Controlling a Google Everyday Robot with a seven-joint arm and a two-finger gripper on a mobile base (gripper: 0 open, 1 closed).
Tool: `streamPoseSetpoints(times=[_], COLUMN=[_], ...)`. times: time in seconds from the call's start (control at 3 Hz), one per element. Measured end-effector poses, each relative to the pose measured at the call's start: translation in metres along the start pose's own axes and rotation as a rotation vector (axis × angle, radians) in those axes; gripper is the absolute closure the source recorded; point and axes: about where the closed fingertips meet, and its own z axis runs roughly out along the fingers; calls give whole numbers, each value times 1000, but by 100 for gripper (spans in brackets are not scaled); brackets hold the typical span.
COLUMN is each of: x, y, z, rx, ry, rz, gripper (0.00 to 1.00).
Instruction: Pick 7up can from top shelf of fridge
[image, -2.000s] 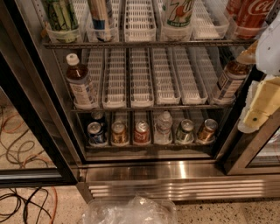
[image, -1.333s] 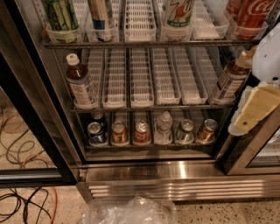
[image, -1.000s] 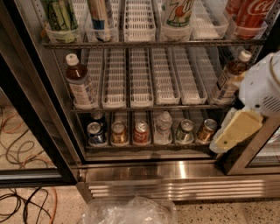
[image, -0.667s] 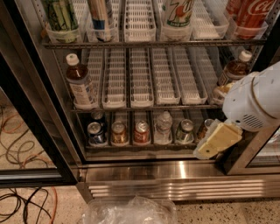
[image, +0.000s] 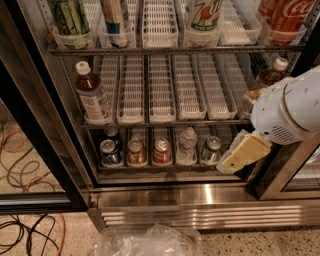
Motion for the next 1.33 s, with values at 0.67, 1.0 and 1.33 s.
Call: streamPoseSetpoints(times=[0.67, 1.0, 1.33], x=[-11, -29, -39], y=[15, 22, 30], z=[8, 30, 67], rx=[25, 104, 143], ry=[-31, -64, -116], rz=[121, 206, 271], gripper=[0, 0, 0])
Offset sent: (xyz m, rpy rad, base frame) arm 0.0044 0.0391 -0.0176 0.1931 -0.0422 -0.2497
